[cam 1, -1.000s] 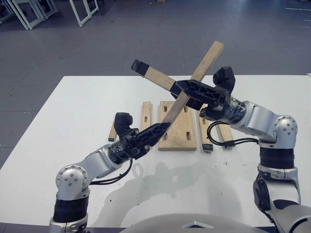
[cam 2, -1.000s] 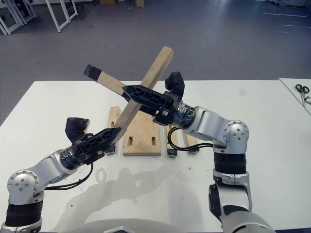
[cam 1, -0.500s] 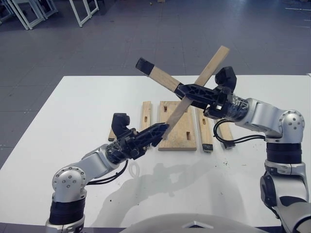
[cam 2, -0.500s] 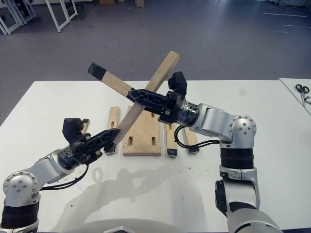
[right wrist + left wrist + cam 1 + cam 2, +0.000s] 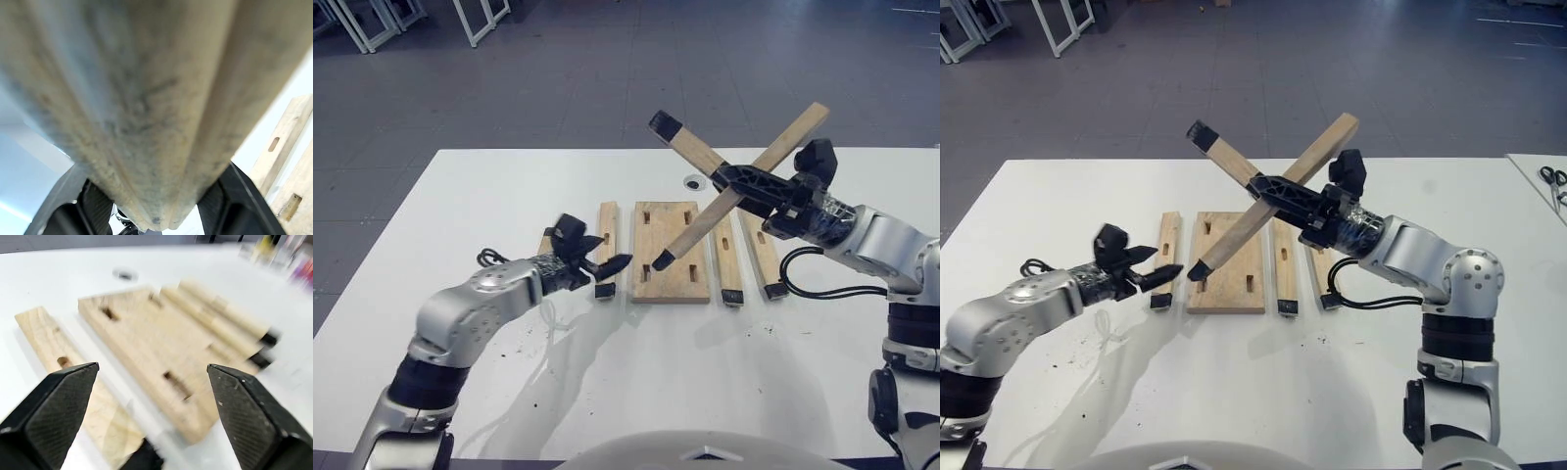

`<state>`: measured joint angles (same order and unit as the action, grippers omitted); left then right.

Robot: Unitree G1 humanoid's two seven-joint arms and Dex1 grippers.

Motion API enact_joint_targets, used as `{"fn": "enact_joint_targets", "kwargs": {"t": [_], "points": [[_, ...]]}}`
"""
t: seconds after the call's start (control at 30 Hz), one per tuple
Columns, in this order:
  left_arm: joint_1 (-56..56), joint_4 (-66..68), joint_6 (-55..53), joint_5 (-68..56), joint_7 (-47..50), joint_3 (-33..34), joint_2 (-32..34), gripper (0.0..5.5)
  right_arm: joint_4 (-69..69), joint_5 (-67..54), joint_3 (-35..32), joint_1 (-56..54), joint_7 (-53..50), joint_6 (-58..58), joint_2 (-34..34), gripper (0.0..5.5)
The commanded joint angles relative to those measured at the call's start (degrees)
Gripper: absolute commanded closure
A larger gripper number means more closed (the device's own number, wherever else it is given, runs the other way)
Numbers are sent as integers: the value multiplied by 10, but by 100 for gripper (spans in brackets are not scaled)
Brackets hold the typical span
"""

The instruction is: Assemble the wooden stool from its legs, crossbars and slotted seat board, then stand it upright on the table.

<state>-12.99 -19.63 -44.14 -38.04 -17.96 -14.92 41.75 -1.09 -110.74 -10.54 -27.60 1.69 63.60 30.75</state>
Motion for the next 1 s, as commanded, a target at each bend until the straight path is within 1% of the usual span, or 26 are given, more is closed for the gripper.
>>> {"fn": "enact_joint_targets", "kwargs": {"t": [0.03, 0.13, 0.3, 0.47, 0.57, 0.63, 0.67, 0.73, 0.8, 0.87, 0.93, 1.0], "points": [[-80, 11, 22, 177, -12, -138, -13, 140, -39, 101, -13, 0, -1, -41, 21, 346], [-80, 14, 14, 212, -16, -137, -37, 140, -34, 136, -14, -3, 9, -52, 17, 346], [-69, 12, 10, 290, -37, -167, -24, 140, -32, 175, -20, -4, 15, -62, 10, 346], [-68, 51, -4, 342, -46, -201, -77, 140, -24, 201, -20, -16, 19, -65, -1, 346], [-61, 59, -11, 376, -51, -213, -84, 140, -24, 217, -21, -18, 22, -65, -4, 346], [-47, 46, -19, 391, -63, -217, -68, 140, -31, 260, -14, -17, 38, -73, 2, 346], [-30, 26, -24, 390, -78, -217, -50, 140, -39, 297, -10, -13, 59, -93, 2, 346], [16, -30, -24, 384, -113, -209, 3, 140, -51, 369, 3, -3, 104, -125, 10, 346], [75, -90, 13, 365, -171, -184, 86, 140, -55, 409, 19, 13, 152, -121, 23, 346], [111, -123, 45, 338, -225, -150, 140, 140, -57, 434, 28, 26, 192, -116, 31, 346], [127, -121, 74, 324, -258, -120, 169, 140, -65, 454, 42, 37, 237, -116, 34, 346], [133, -108, 94, 324, -273, -101, 178, 140, -77, 466, 61, 45, 285, -110, 34, 346]]}}
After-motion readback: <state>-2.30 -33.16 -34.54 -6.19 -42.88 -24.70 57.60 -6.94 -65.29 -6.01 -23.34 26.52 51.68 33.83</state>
